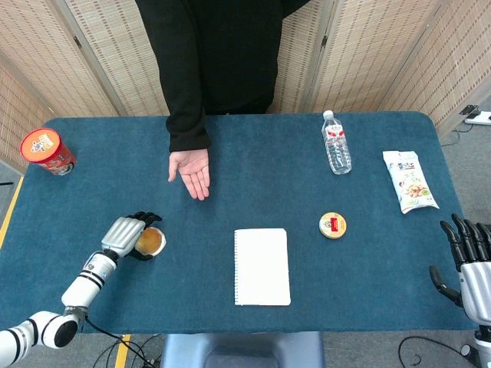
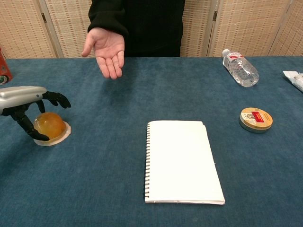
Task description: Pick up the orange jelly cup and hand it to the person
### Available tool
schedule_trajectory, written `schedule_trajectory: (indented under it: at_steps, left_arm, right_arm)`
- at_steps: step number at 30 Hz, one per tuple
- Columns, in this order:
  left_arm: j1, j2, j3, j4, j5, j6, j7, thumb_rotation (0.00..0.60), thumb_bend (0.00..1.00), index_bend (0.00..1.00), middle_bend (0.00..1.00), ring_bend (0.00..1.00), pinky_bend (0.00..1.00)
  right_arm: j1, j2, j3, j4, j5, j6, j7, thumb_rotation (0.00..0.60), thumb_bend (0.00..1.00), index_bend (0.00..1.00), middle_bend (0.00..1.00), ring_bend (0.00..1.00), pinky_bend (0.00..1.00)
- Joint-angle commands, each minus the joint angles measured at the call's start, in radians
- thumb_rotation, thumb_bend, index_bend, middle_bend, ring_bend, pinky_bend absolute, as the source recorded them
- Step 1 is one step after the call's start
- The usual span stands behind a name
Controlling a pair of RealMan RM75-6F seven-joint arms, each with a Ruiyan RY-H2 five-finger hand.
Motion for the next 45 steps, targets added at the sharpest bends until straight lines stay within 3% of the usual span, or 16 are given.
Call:
schedule_trajectory:
  at_steps: [1,6,10,16,22,30,35,39,45]
  left_arm:
    - [-0.011,-0.016,0.01,0.044,-0.005,-0.015,-0.029,0.6,0.13,0.26,0.27,0.22,0.35]
    - [-0.001,-0.028,0.027,0.086,0.017,0.005,-0.068,0.6,0.13,0.35,0.4,0.27,0.41]
    - [0.014,-0.053,0.035,0.108,0.037,0.055,-0.076,0.6,0.14,0.47,0.58,0.41,0.54]
    - [0.039,-0.061,0.043,0.083,0.041,0.12,-0.05,0.6,0.16,0.59,0.74,0.52,0.64]
    - [0.078,0.047,0.021,-0.109,0.016,0.219,0.031,0.6,0.16,0.59,0.74,0.52,0.64]
    - [0.106,0.303,-0.067,-0.56,-0.129,0.363,0.264,0.6,0.16,0.58,0.74,0.52,0.64]
    - [0.061,0.39,-0.138,-0.794,-0.262,0.436,0.434,0.6,0.16,0.58,0.74,0.52,0.65]
    - [-0.027,0.358,-0.172,-0.838,-0.326,0.437,0.549,0.6,0.16,0.57,0.74,0.52,0.65]
    - [-0.173,0.297,-0.224,-0.705,-0.476,0.326,0.575,0.6,0.16,0.56,0.73,0.52,0.64]
  right_arm:
    - [0.0,0.0,0.001,-0.001,0.002,-0.002,-0.002,0.6,0.29,0.0,0.0,0.0,0.0]
    - [-0.001,-0.005,0.003,0.0,0.0,-0.001,-0.012,0.6,0.29,0.0,0.0,0.0,0.0]
    - [0.002,-0.006,-0.001,0.0,-0.009,-0.009,-0.021,0.6,0.29,0.0,0.0,0.0,0.0]
    - [0.0,-0.003,-0.009,0.006,-0.032,-0.003,-0.009,0.6,0.29,0.0,0.0,0.0,0.0]
    - [-0.003,0.005,-0.019,0.012,-0.053,0.004,0.012,0.6,0.29,0.0,0.0,0.0,0.0]
    - [0.007,0.022,-0.032,0.016,-0.071,-0.019,0.039,0.6,0.29,0.0,0.0,0.0,0.0]
    - [0.009,0.032,-0.035,0.017,-0.075,-0.022,0.063,0.6,0.29,0.0,0.0,0.0,0.0]
    - [0.007,0.037,-0.038,0.019,-0.082,-0.017,0.078,0.6,0.29,0.0,0.0,0.0,0.0]
    - [0.003,0.039,-0.033,0.022,-0.071,-0.008,0.09,0.6,0.29,0.0,0.0,0.0,0.0]
